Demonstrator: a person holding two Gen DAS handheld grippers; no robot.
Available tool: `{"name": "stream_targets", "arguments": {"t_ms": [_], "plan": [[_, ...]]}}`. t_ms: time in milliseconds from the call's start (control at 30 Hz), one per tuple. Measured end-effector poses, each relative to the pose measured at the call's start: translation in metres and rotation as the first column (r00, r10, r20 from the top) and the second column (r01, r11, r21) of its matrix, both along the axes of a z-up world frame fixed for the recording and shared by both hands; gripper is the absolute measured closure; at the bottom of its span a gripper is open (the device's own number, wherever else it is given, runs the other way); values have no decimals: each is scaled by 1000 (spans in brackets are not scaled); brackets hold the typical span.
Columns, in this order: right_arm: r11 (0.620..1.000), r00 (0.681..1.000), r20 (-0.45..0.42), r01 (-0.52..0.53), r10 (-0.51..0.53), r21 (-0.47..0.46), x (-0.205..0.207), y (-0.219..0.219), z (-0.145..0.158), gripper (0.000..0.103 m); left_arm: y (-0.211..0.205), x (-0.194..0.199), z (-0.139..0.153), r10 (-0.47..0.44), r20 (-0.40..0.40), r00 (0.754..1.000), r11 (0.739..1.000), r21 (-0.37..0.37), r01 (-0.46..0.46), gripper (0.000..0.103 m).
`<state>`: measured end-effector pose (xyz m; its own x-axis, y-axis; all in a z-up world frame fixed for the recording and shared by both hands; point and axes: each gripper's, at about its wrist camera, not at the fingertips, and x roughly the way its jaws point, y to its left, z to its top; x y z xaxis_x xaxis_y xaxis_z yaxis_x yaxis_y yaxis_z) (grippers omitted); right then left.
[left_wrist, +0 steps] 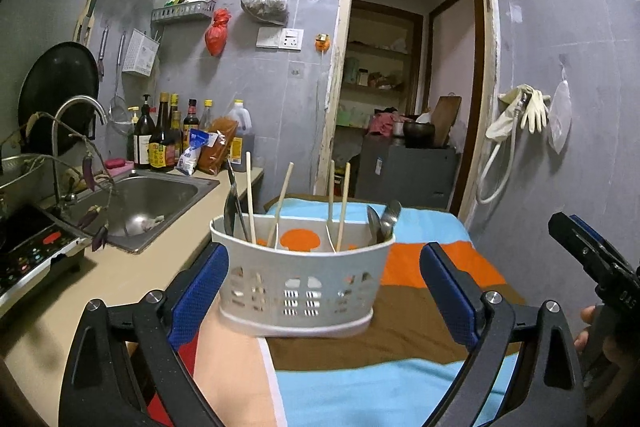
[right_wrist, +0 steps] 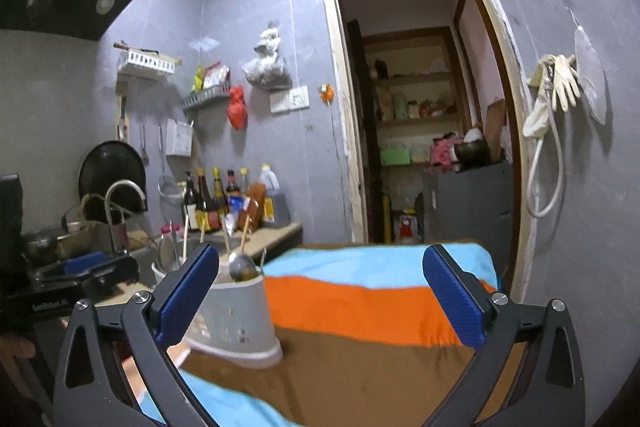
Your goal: Organize utensils
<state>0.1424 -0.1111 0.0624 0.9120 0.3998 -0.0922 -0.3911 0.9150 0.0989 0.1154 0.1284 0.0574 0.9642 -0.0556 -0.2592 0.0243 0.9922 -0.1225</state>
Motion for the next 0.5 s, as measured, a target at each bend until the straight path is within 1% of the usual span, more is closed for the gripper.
{"name": "stream_targets", "arguments": {"t_ms": [100, 233, 367, 500], "plan": [[1000, 1000, -11, 22, -22, -8, -8, -6, -5, 0, -6, -9, -4, -1, -3, 1000, 1000, 15, 1, 9], [997, 998, -13, 67, -68, -45, -23, -11, -13, 0, -16, -24, -13, 4, -1, 1000, 999, 36, -3, 9], [991, 994, -20, 109, -111, -83, -36, -15, -22, 0, -24, -34, -20, 0, -16, 1000, 999, 49, 1, 9], [984, 989, -34, 142, -146, -109, -45, -20, -27, 0, -31, -43, -25, 12, -22, 1000, 997, 78, -10, 9]]}}
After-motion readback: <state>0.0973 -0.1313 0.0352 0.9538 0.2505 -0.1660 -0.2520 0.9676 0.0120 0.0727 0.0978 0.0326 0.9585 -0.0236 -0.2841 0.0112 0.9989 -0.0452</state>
